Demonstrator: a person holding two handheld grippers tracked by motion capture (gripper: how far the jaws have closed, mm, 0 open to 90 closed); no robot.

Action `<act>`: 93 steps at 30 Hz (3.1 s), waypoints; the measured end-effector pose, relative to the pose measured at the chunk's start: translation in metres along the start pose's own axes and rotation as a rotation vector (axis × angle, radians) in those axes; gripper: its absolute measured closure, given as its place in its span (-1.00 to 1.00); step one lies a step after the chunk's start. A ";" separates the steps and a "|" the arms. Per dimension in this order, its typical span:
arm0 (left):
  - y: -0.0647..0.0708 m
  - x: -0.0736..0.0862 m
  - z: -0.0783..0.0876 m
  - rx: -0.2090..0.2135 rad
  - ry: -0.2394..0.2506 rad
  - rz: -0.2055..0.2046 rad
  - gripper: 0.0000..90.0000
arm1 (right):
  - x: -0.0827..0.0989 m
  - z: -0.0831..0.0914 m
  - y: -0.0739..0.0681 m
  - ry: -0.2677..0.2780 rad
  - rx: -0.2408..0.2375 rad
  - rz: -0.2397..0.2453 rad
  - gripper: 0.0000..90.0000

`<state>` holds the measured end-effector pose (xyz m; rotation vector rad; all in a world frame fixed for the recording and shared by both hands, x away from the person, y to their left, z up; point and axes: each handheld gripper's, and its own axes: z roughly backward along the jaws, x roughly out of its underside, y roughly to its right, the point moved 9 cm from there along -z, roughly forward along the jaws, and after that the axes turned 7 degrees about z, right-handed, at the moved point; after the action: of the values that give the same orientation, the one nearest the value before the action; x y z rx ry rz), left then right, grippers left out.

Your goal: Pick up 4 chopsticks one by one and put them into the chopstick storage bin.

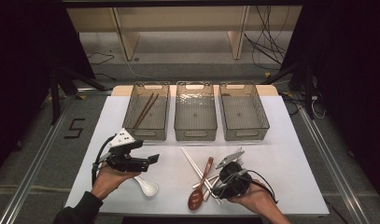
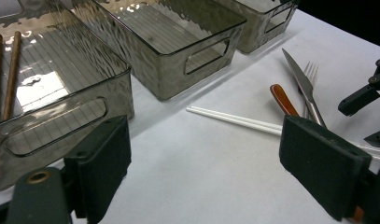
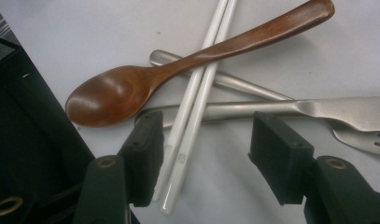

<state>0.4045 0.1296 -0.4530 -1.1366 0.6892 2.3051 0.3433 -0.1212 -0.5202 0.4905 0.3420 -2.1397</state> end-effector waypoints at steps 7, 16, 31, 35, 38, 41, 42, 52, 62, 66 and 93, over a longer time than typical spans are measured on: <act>0.000 0.001 0.000 -0.005 0.002 -0.003 -0.64 | 0.005 -0.007 -0.002 -0.051 0.005 0.023 0.11; 0.002 0.003 -0.003 -0.003 -0.012 -0.015 -0.64 | 0.008 -0.012 -0.001 -0.097 0.014 0.034 0.27; 0.002 0.004 -0.004 -0.001 -0.019 -0.023 -0.64 | 0.014 -0.018 0.015 -0.180 0.049 0.038 0.60; 0.003 0.004 -0.004 0.001 -0.018 -0.027 -0.64 | 0.016 -0.017 0.021 -0.189 0.051 0.018 0.69; 0.003 0.004 -0.004 0.001 -0.020 -0.027 -0.64 | 0.016 -0.016 0.025 -0.192 0.055 0.016 0.80; 0.003 0.005 -0.004 0.001 -0.021 -0.027 -0.64 | 0.017 -0.016 0.028 -0.198 0.057 0.011 0.84; 0.003 0.005 -0.004 0.001 -0.021 -0.028 -0.64 | 0.017 -0.016 0.028 -0.197 0.053 0.012 0.84; 0.000 0.005 -0.004 -0.004 -0.022 -0.034 -0.64 | 0.020 -0.011 0.033 -0.203 0.077 0.033 0.87; -0.002 0.006 -0.005 -0.005 -0.027 -0.028 -0.64 | 0.014 -0.003 0.033 -0.154 0.078 0.062 0.87; -0.001 0.005 -0.005 -0.002 -0.027 -0.033 -0.64 | 0.010 0.001 0.031 -0.126 0.075 0.080 0.87; 0.052 0.022 -0.027 0.108 -0.273 -0.395 -0.58 | -0.010 0.009 -0.015 -0.083 0.001 0.339 0.87</act>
<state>0.3761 0.0779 -0.4738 -0.8031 0.4341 2.0070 0.3342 -0.1089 -0.5063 0.4258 0.1957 -1.8246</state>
